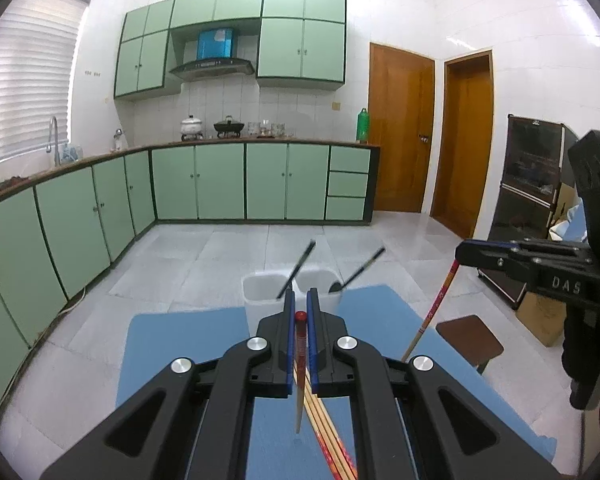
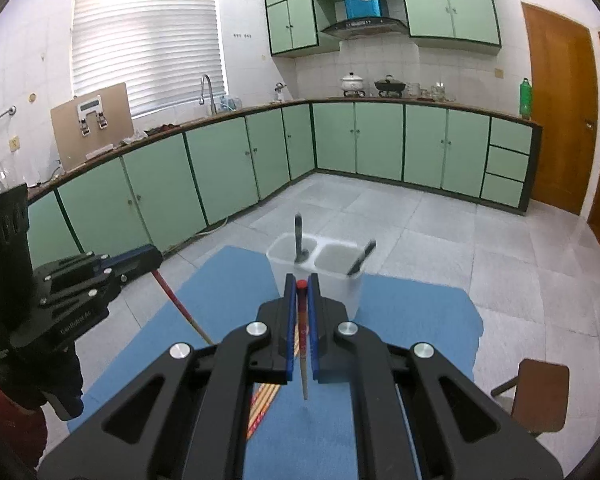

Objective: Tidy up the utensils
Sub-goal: 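Lift both chopsticks, lower them into the white holder and open both tools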

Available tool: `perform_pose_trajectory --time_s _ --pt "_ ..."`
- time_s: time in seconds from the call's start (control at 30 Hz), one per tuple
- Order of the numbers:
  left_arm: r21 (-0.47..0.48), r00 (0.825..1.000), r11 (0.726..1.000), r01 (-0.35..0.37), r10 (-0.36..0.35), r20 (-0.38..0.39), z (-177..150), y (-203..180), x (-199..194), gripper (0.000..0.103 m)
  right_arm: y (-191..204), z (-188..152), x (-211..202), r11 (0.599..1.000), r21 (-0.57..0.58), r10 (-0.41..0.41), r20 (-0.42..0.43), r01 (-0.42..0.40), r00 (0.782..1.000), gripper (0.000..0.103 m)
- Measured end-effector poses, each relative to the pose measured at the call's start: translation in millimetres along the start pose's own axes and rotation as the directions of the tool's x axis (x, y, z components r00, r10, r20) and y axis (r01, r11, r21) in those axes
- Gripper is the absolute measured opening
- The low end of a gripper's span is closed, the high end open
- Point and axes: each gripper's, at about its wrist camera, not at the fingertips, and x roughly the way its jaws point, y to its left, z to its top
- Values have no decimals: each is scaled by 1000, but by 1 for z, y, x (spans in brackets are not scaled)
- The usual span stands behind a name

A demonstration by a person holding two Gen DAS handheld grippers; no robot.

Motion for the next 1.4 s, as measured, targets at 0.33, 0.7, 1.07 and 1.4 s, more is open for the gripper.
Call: perform_pose_trajectory --time_s 0.33,0.7,1.07,1.4 --pt "13 983 1000 -28 25 180 85 15 6 5 -25 87 -6 1000 11 -19 170 18 985 5" --pt "-6 976 999 -49 49 213 119 23 85 5 -54 119 64 996 31 -86 177 81 980 5" --pt "-10 998 1000 -27 28 65 77 28 139 18 -63 74 133 993 67 -96 24 94 995 19" --pt "-2 998 1000 -28 28 60 63 23 96 49 -61 55 84 986 91 -145 88 137 986 56"
